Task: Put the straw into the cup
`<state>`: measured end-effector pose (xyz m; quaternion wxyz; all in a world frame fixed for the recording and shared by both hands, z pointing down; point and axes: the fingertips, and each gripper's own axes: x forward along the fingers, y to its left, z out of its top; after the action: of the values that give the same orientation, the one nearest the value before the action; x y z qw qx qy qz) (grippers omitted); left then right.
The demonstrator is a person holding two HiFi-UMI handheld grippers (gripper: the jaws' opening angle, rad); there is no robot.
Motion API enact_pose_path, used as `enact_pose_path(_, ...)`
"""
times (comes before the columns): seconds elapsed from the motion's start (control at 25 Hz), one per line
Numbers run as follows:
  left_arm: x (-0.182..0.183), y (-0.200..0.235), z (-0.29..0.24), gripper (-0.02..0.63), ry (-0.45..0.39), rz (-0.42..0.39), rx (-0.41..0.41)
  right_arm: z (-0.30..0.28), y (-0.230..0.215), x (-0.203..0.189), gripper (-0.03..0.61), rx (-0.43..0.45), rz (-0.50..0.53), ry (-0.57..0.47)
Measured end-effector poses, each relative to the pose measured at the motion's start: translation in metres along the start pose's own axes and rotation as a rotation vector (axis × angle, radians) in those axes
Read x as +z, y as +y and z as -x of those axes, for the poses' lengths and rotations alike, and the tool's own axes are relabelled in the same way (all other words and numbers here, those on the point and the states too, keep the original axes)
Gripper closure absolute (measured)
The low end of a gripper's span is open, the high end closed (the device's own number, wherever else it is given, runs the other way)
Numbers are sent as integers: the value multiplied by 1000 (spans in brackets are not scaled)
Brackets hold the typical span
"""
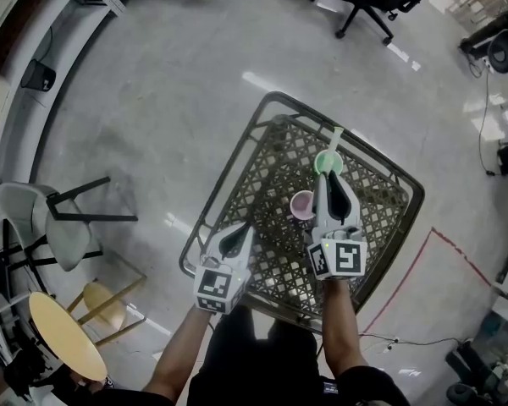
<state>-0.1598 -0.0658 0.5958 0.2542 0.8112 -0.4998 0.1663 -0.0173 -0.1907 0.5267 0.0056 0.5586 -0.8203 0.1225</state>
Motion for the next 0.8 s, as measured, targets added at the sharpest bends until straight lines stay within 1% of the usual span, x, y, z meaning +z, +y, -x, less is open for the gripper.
enact_pose_path(0.48, -24, 15, -4, 607, 23, 27, 26, -11, -12, -46, 523, -31, -17, 38)
enact_pose_path(0.8, -31, 13, -2, 607, 31, 37, 31, -9, -12, -59, 519, -21, -13, 64)
